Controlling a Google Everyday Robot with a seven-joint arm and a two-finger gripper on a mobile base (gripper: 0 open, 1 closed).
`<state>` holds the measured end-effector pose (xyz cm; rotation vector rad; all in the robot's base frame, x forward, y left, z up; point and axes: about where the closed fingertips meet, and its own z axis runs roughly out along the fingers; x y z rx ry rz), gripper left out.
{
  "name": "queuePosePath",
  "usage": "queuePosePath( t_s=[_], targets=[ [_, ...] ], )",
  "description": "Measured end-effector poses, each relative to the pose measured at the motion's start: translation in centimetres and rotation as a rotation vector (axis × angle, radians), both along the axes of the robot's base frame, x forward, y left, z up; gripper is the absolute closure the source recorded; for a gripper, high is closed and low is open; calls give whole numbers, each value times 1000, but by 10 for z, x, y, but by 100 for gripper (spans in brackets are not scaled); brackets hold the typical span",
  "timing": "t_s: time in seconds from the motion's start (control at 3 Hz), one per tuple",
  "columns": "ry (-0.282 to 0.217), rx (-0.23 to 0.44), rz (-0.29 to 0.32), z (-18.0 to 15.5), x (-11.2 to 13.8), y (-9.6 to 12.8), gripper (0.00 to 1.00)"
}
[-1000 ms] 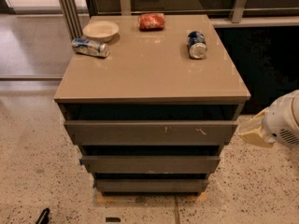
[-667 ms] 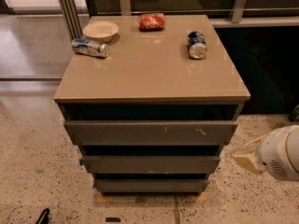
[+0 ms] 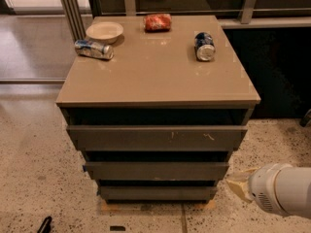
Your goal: Open middle drawer
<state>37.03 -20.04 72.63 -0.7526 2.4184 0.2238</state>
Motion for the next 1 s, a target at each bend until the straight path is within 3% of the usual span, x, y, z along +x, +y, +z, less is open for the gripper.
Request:
queuePosePath(
  t_s=[0.33, 0.67, 1.0],
  targets=[
    [9, -7, -23, -5, -1, 1, 100],
    [64, 14, -98, -55, -15, 6, 100],
    [84, 35, -184, -110, -23, 3, 100]
  ],
)
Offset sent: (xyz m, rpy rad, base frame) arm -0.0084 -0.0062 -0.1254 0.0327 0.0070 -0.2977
